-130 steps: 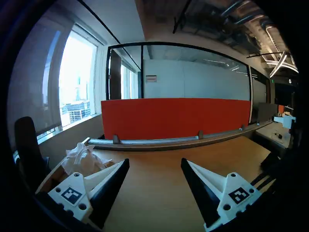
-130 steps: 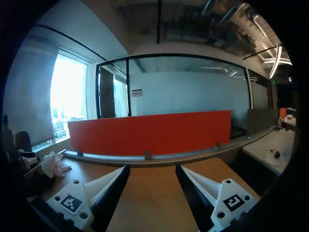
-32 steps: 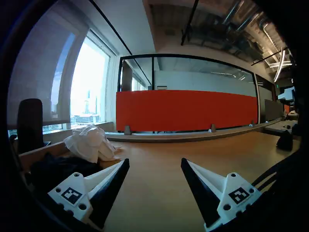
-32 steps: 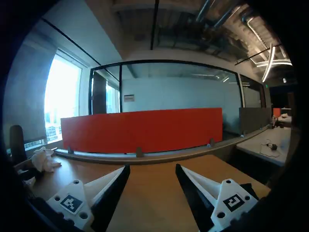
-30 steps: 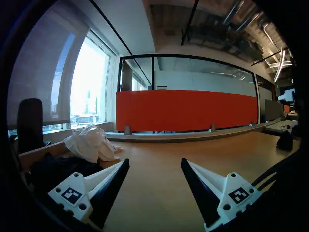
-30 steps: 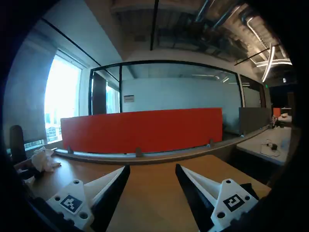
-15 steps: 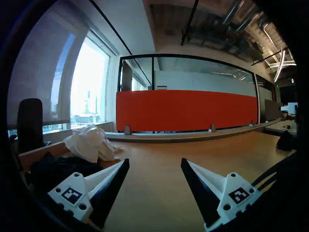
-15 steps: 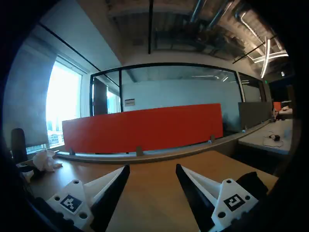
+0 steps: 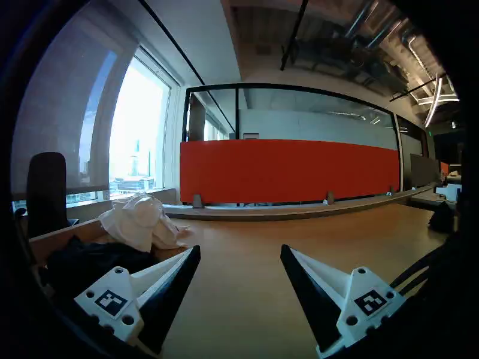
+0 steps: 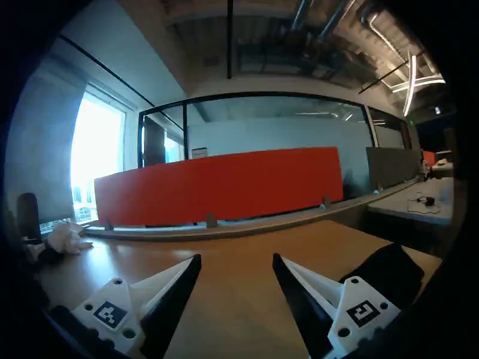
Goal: Fold towel
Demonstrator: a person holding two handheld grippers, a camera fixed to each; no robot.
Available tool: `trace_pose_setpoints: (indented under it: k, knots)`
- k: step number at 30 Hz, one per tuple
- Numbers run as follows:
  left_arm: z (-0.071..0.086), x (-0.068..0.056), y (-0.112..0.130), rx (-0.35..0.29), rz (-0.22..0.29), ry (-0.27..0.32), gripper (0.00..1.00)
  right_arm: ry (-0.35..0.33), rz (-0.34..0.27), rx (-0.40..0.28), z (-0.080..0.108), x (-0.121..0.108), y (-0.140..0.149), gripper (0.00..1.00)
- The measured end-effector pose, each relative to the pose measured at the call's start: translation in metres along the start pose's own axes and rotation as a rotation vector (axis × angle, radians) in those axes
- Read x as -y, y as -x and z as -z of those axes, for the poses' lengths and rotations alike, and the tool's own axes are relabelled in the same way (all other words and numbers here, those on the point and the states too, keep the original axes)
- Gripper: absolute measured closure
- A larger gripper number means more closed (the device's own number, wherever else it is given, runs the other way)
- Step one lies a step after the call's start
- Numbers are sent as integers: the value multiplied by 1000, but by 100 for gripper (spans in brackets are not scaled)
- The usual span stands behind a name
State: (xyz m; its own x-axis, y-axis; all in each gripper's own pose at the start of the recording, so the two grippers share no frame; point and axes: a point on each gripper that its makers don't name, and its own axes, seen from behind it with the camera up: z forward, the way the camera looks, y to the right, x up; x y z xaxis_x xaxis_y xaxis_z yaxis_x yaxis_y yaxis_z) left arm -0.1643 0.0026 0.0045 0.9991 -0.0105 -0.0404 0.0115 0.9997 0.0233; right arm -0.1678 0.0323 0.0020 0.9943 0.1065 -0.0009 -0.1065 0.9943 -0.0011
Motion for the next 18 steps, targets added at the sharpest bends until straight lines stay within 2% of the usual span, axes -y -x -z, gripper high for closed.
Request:
trace_pose_setpoints:
  k: [11,18]
  knots:
    - [0,0,0,0,0,0,1,-6,12,9,-1,1,15,8]
    - [0,0,0,0,0,0,0,-23,34,-8,4,7,14,8]
